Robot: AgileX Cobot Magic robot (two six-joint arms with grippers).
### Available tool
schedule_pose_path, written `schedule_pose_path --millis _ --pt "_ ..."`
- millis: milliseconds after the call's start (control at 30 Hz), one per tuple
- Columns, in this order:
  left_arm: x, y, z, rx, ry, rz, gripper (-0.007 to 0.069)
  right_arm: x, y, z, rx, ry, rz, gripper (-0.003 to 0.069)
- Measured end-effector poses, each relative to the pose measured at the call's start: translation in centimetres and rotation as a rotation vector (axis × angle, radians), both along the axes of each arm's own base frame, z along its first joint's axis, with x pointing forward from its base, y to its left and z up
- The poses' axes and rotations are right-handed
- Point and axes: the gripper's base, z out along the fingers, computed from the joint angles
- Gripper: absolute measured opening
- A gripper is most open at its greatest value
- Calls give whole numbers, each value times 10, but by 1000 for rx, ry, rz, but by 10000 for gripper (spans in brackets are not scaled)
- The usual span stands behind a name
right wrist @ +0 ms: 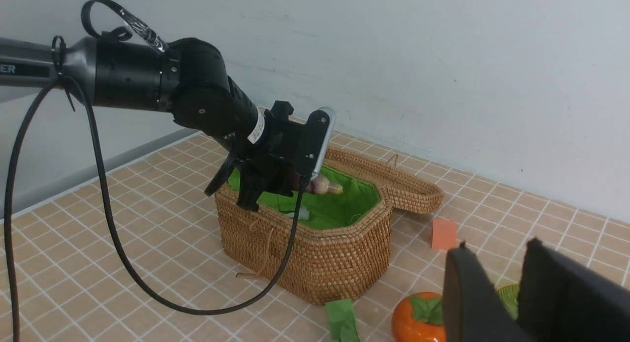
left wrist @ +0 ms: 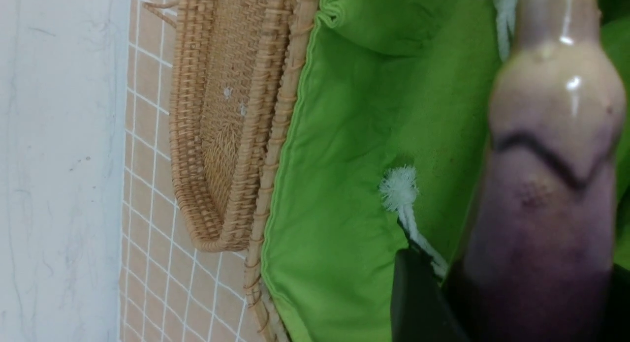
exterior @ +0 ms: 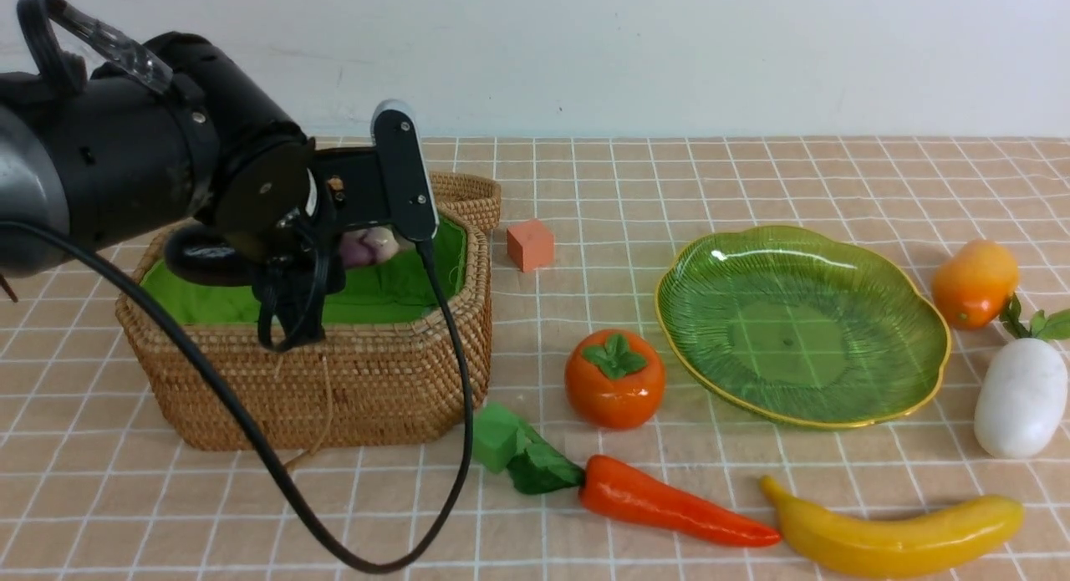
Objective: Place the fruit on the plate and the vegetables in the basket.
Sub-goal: Use the left arm to grab an eggplant and put it into the left basket, then use the left arm to grab a carrot and put it into the left basket
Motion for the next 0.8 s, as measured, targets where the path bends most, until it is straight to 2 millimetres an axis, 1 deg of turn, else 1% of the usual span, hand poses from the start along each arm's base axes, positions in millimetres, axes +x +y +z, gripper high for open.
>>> schedule_pose_path --millis 67,100,200,233,267,333,367,433,467,500,533,567,600,633,667,700,733,767,800 --pt "0 -1 0 -9 2 1 349 0 0 0 0 0 0 179" --pt "0 -1 0 -19 5 6 380 0 0 0 0 1 0 179" --pt "-1 -1 -1 -54 6 44 519 0 0 -1 -9 12 6 179" --pt "-1 -1 -1 -54 6 44 530 0 0 -1 -10 12 6 179" --pt "-2 0 -1 -82 17 90 617 -1 1 -4 -26 34 17 179" --pt "-3 1 -2 -110 33 137 650 -2 1 -6 -49 54 25 179" --pt "-4 1 -1 -128 35 157 654 -4 1 -6 -62 66 31 179" --pt "-14 -1 4 -224 80 253 643 -9 -1 -7 -103 116 37 179" --pt "-15 -3 4 -241 89 259 636 -10 -2 -5 -105 117 36 179" --pt "-25 -13 10 -317 117 279 591 -16 -5 -4 -133 158 34 179" --pt "-39 -28 17 -394 148 262 519 -21 -8 -1 -153 187 24 179" --pt "-41 -31 19 -408 150 256 507 -22 -9 -1 -163 197 23 179" --pt "-52 -45 22 -453 182 224 442 -25 -10 0 -168 207 19 179" --pt "-72 -71 26 -510 239 148 325 -29 -13 1 -189 235 15 179" --pt "-72 -71 26 -507 239 145 325 -30 -13 1 -191 238 13 179" --pt "-91 -98 23 -531 311 55 200 -33 -15 1 -209 259 16 179" --pt "-93 -101 22 -531 318 45 188 -33 -15 1 -211 262 16 179" --pt "-103 -123 13 -513 386 -14 104 -35 -15 -1 -224 282 21 179" --pt "-104 -135 5 -488 420 -38 69 -35 -15 -1 -228 293 23 179"
